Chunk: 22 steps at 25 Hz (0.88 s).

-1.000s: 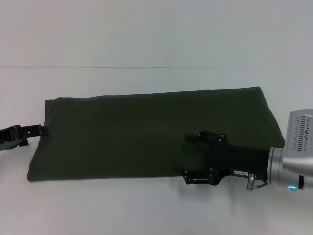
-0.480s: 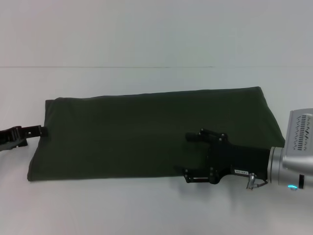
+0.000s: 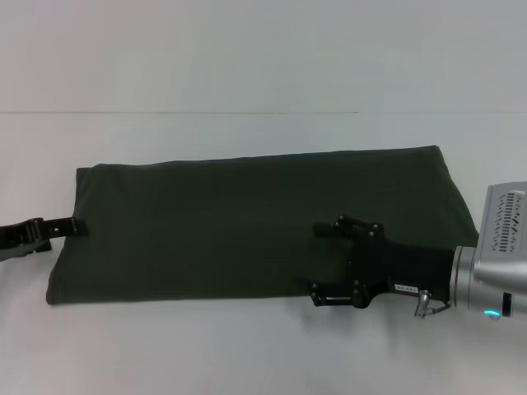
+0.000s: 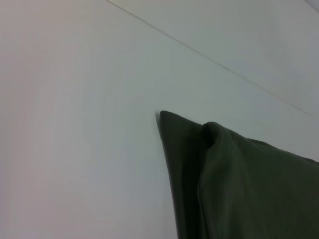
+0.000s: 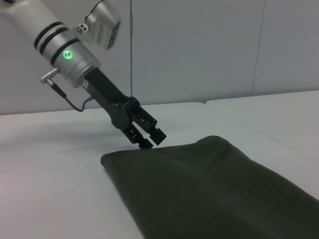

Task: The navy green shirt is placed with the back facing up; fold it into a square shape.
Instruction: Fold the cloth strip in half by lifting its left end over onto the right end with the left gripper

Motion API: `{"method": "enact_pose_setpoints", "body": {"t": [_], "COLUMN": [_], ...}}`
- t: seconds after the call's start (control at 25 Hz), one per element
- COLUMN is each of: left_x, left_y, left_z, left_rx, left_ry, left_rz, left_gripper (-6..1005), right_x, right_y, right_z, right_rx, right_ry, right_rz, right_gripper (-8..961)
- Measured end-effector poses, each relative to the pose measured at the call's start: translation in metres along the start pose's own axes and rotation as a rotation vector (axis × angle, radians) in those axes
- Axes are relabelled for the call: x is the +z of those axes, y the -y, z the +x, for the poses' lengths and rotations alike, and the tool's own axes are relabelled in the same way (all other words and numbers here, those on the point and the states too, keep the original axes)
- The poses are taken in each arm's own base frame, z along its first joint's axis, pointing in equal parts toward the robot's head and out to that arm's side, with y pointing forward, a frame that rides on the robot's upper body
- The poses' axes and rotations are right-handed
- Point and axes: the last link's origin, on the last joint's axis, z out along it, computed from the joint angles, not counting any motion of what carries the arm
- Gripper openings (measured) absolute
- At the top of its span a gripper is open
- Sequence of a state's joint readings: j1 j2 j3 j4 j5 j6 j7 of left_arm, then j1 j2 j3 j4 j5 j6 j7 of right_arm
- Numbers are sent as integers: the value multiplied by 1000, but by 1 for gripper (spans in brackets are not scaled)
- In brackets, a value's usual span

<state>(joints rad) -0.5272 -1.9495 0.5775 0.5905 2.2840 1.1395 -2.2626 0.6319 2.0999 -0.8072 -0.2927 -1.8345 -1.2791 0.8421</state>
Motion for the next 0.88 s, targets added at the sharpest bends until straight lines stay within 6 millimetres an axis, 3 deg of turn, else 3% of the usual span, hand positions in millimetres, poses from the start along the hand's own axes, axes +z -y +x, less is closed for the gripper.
{"method": "enact_pose_setpoints", "body": {"t": [0.88], "left_x": [0], "left_y": [4], "left_z": [1], "left_rx": [-1], "left_ry": [-23], "left_rz": [24], "left_gripper": [860], "right_x": [0], "right_y": [0], "right_z": [0], "right_rx": [4], "right_ry": [1], "right_rz": [0], "right_gripper": [940]}}
